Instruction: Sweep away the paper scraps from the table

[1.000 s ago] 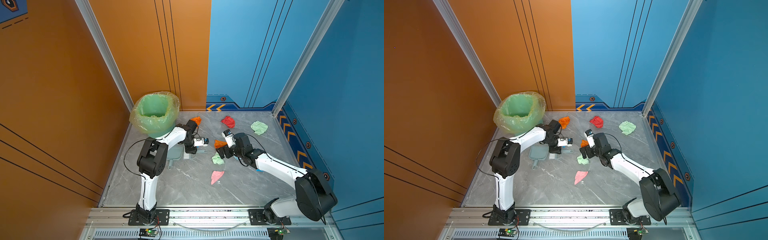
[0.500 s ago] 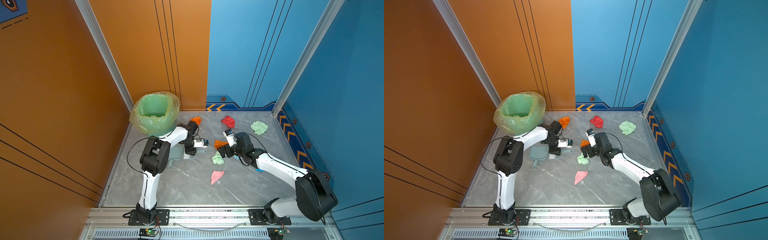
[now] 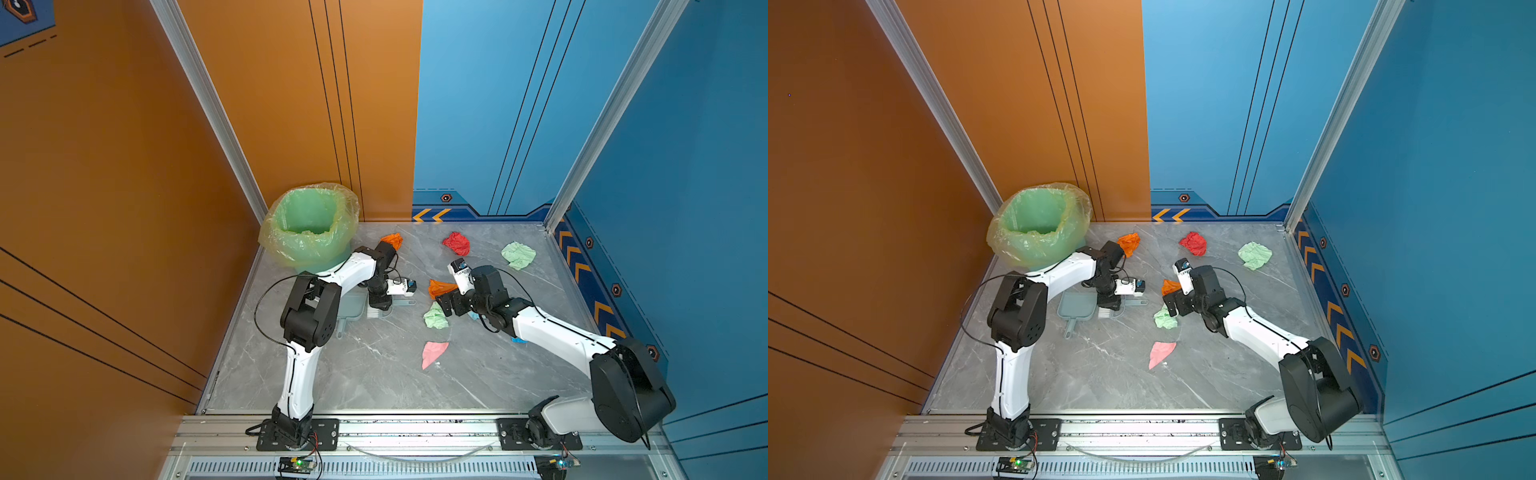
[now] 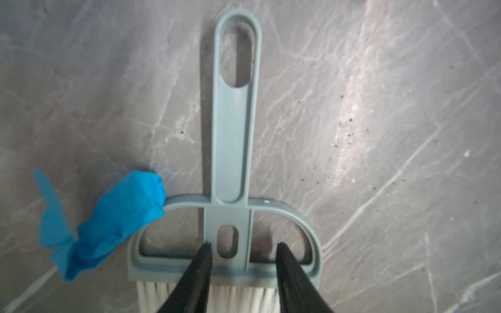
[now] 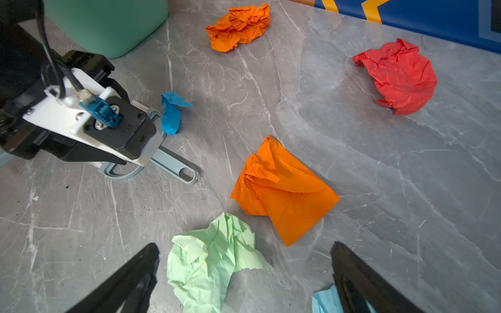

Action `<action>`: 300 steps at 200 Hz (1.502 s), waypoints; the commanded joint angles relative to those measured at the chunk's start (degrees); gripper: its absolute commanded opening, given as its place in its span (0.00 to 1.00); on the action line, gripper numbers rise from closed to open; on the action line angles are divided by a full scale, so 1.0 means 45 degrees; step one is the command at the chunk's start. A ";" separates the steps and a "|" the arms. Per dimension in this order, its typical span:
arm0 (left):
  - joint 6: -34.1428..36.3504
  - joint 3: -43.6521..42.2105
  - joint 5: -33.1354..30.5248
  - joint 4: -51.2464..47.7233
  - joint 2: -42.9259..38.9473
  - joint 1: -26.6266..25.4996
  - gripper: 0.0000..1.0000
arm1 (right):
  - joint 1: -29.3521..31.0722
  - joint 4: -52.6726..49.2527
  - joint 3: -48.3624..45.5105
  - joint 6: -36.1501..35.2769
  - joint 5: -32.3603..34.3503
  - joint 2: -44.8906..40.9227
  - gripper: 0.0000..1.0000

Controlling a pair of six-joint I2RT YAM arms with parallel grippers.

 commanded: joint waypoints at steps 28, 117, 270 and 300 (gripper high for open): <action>0.0265 0.0614 -0.0043 -0.0447 0.0490 -0.0024 0.43 | -0.0166 0.0013 -0.0261 0.0122 -0.0209 -0.0263 1.00; 0.0327 0.1068 -0.0218 -0.0732 0.0902 -0.0175 0.44 | -0.0379 0.0070 -0.0588 0.0124 -0.0253 -0.0632 1.00; 0.0097 0.1128 -0.1004 -0.0849 0.1547 -0.0585 0.41 | -0.0596 0.0032 -0.0652 0.0141 -0.0282 -0.0910 1.00; 0.0036 0.1166 -0.1201 -0.0868 0.1674 -0.0702 0.34 | -0.0615 0.0013 -0.0632 0.0141 -0.0272 -0.0975 1.00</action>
